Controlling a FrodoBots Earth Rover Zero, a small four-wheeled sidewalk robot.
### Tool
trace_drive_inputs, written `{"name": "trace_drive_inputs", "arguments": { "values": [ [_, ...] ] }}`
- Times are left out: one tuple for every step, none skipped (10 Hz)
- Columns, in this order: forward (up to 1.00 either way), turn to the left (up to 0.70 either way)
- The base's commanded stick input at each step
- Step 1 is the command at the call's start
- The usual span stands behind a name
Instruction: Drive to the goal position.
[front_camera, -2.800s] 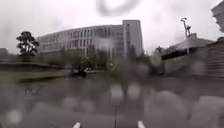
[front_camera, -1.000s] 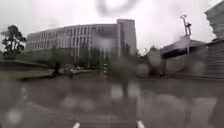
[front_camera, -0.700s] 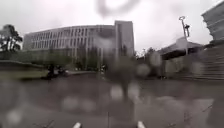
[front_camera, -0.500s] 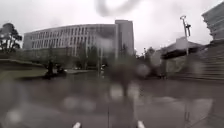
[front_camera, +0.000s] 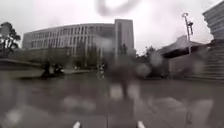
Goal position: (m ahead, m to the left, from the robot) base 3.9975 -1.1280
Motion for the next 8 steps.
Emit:
{"name": "trace_drive_inputs", "arguments": {
  "values": [
    [0.0,0.0],
    [0.0,0.0],
    [0.0,0.0],
    [0.0,0.0],
    [0.0,0.0],
    [0.0,0.0],
    [0.1,0.0],
    [0.7,0.0]
  ]
}}
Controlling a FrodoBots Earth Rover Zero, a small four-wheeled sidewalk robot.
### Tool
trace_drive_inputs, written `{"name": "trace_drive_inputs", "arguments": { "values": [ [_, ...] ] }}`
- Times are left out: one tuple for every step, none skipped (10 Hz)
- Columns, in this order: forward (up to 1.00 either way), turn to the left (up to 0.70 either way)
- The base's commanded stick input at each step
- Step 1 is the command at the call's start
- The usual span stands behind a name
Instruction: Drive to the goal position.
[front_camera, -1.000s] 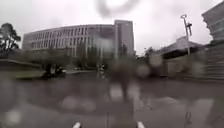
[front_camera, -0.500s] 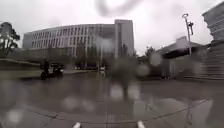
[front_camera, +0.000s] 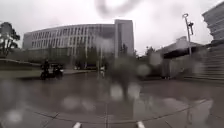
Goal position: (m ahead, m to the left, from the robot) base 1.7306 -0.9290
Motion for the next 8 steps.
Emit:
{"name": "trace_drive_inputs", "arguments": {
  "values": [
    [0.7,0.0],
    [0.62,0.0],
    [0.54,0.0],
    [0.56,0.0],
    [0.56,0.0],
    [0.61,0.0],
    [0.69,0.0],
    [0.7,0.0]
  ]
}}
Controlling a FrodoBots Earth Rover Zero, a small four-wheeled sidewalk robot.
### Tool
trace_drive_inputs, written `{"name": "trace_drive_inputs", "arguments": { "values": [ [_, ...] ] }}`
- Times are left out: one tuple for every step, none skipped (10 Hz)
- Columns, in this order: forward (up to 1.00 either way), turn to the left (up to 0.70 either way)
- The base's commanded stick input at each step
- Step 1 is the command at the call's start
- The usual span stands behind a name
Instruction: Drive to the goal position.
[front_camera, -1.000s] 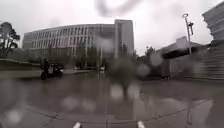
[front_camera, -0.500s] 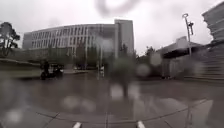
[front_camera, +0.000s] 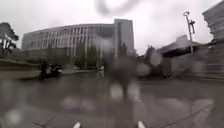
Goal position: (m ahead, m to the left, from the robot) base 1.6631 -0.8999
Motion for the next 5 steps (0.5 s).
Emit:
{"name": "trace_drive_inputs", "arguments": {
  "values": [
    [0.7,0.0],
    [0.7,0.0],
    [0.7,-0.08],
    [0.7,-0.14],
    [0.7,-0.14]
  ]
}}
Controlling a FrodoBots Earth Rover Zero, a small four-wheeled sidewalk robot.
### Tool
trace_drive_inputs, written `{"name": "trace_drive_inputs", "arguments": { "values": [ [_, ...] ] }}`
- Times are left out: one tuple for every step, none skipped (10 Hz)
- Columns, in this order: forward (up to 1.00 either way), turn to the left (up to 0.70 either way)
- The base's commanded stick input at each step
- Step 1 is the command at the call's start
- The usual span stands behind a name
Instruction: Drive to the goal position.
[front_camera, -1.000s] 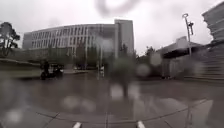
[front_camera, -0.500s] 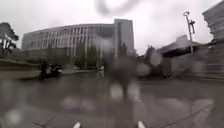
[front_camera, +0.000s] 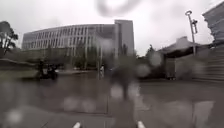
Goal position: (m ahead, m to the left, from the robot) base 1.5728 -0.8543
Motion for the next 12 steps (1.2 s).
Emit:
{"name": "trace_drive_inputs", "arguments": {
  "values": [
    [0.7,-0.14],
    [0.7,-0.14],
    [0.7,-0.14],
    [0.7,-0.14],
    [0.7,-0.14],
    [0.7,-0.14],
    [0.7,-0.14],
    [0.7,-0.14],
    [0.7,-0.14],
    [0.7,-0.01],
    [0.7,0.0],
    [0.7,0.0]
  ]
}}
